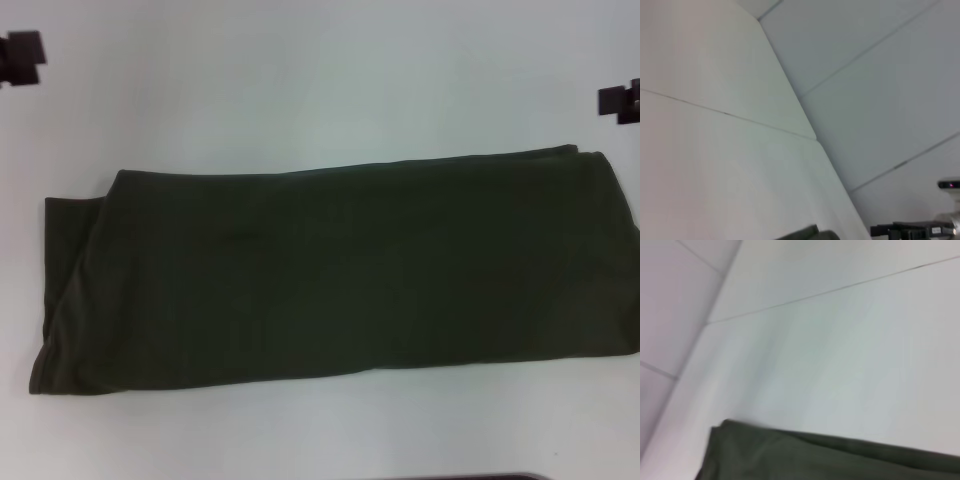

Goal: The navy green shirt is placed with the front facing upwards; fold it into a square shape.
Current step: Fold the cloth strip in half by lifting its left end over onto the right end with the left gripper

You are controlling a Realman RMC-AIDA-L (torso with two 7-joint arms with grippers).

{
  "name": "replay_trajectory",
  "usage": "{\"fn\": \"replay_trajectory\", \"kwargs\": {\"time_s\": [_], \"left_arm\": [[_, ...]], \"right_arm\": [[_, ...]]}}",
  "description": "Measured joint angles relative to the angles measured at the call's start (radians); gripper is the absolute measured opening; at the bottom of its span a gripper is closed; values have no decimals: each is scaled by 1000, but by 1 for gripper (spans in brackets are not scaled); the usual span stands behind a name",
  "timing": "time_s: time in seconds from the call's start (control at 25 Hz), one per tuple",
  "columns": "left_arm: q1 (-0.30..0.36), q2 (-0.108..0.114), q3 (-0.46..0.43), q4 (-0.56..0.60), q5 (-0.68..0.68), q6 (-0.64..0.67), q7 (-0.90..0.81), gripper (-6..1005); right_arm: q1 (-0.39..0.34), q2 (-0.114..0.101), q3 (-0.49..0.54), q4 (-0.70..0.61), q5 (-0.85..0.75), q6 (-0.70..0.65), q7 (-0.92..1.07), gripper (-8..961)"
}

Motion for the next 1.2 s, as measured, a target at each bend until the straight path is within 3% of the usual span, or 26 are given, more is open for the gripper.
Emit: {"fn": "replay_trajectory", "kwargs": {"time_s": [0.24,0.48,0.72,1.0,1.2], "left_arm": [[5,-29,29,2,-9,-41,102,526],[9,-26,50,11,8,-65,92,525],[9,-17,60,26,9,-52,61,524],[10,-15,60,18,9,-42,32,524],[10,-2,100,21,23,-42,-30,523]], "right_arm": [[16,-14,-58,77,-38,67,-12,687],[14,-40,-37,153,29,25,-26,683],[-13,-10,-18,151,132,30,-55,679],[-26,-31,-12,164,148,49,-11,653],[-31,-16,-7,143,156,-9,-27,667]]}}
